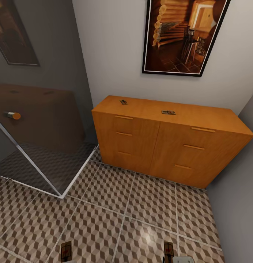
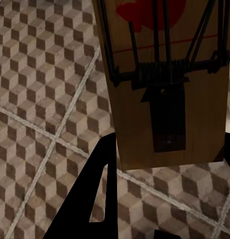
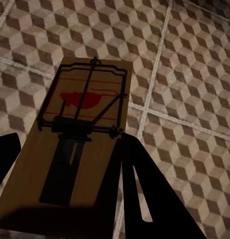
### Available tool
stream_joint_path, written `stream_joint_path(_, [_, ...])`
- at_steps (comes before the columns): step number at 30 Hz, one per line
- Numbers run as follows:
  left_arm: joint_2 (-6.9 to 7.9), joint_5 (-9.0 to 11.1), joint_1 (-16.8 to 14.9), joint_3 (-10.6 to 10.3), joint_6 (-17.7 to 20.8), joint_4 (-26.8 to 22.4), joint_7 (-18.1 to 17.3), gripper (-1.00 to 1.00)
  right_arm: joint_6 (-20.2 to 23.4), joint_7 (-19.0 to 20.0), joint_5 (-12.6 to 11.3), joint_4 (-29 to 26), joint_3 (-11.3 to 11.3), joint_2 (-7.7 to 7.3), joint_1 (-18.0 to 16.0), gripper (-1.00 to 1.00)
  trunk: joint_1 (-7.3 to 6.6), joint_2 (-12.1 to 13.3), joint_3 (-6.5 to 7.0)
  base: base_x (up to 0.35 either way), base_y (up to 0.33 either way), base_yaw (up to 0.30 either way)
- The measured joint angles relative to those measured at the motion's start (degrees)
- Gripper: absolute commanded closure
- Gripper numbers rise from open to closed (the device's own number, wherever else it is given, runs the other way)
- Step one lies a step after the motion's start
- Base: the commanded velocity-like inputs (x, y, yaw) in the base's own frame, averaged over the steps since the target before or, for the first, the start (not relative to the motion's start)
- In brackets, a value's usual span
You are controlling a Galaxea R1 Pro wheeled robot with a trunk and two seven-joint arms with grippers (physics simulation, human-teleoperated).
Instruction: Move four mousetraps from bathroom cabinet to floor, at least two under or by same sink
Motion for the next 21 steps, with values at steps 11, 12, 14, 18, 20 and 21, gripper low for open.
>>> stream_joint_path(11, [0.0,-0.01,-0.01,0.0,0.0,0.0,0.0,1.0,0.0,0.0,-0.02,0.0,-0.01,0.0,0.02,1.0,0.0,0.0,0.0,0.0,0.0,0.0])
stream_joint_path(12, [0.0,0.0,-0.01,0.0,0.0,0.0,0.0,1.0,0.0,0.0,-0.03,0.0,-0.01,0.0,0.02,1.0,0.0,0.0,0.0,0.0,0.0,0.0])
stream_joint_path(14, [0.0,0.01,0.0,0.0,0.0,0.0,0.0,1.0,0.0,0.0,-0.04,0.0,0.0,0.0,0.02,1.0,0.0,0.0,0.0,0.0,0.0,0.0])
stream_joint_path(18, [0.0,-0.03,0.0,0.0,0.0,0.0,0.0,1.0,0.0,0.0,-0.04,0.0,0.0,0.0,0.01,1.0,0.0,0.0,0.0,0.0,0.0,0.0])
stream_joint_path(20, [0.0,-0.03,-0.02,0.0,0.0,0.0,0.0,1.0,0.0,0.0,-0.02,0.0,0.0,0.0,0.01,1.0,0.0,0.0,0.0,0.0,0.0,0.0])
stream_joint_path(21, [0.0,-0.04,-0.01,0.0,0.0,0.0,0.0,1.0,0.0,0.0,-0.03,0.0,0.0,0.0,0.01,1.0,0.0,0.0,0.0,0.0,0.0,0.0])
